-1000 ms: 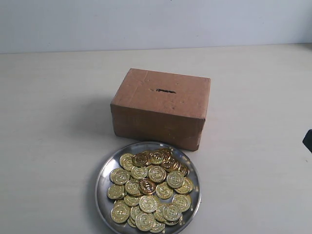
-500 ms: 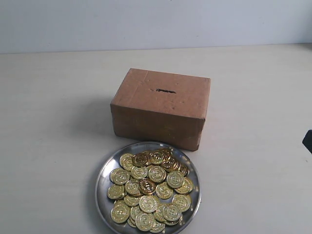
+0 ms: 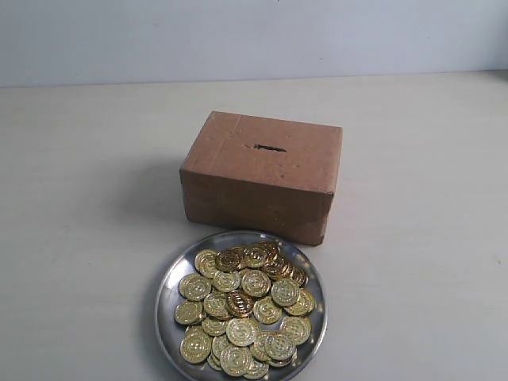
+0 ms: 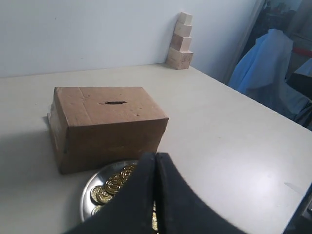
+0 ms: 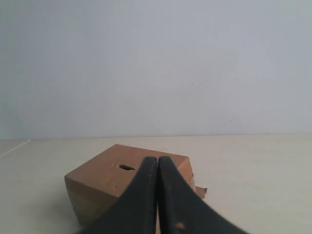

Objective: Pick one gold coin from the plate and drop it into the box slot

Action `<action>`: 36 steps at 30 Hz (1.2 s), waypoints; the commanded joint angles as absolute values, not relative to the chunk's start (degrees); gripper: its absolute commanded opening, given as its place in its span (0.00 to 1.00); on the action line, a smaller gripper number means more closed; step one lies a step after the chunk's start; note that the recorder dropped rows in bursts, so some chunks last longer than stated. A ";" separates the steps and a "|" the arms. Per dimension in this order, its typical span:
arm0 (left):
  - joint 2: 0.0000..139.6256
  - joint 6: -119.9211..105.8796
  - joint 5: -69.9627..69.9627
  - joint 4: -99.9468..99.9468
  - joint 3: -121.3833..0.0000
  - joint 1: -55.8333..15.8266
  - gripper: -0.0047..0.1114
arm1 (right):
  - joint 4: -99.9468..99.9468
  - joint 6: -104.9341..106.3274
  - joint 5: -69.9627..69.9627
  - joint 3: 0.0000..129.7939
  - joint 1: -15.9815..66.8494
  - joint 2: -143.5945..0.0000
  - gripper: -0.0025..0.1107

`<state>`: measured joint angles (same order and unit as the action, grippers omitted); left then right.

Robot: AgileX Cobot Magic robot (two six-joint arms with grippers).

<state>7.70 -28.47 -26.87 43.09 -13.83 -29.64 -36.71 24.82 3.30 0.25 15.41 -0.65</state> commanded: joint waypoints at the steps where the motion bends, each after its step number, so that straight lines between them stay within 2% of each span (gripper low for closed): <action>1: 7.44 -28.29 -26.83 43.55 -13.60 -29.90 0.04 | -36.15 25.36 3.78 0.00 10.64 0.00 0.02; 10: 7.44 -28.27 -26.94 43.55 -13.60 -29.90 0.04 | -30.76 25.78 9.15 0.00 -1.54 0.00 0.02; 17: 7.44 -28.27 -26.94 43.55 -13.60 -29.90 0.04 | -25.09 25.55 16.90 0.00 -1.93 0.00 0.02; 23: 7.44 -28.38 -26.93 43.55 -13.60 -29.90 0.04 | -23.99 24.35 17.45 0.00 -1.93 0.00 0.02; 27: 7.44 -28.38 -26.93 43.55 -13.60 -29.90 0.04 | -8.94 4.60 17.07 0.00 -1.93 0.00 0.02; 36: 7.44 -28.28 -26.93 43.55 -13.60 -29.90 0.04 | -5.89 2.72 17.07 0.00 -1.93 0.00 0.02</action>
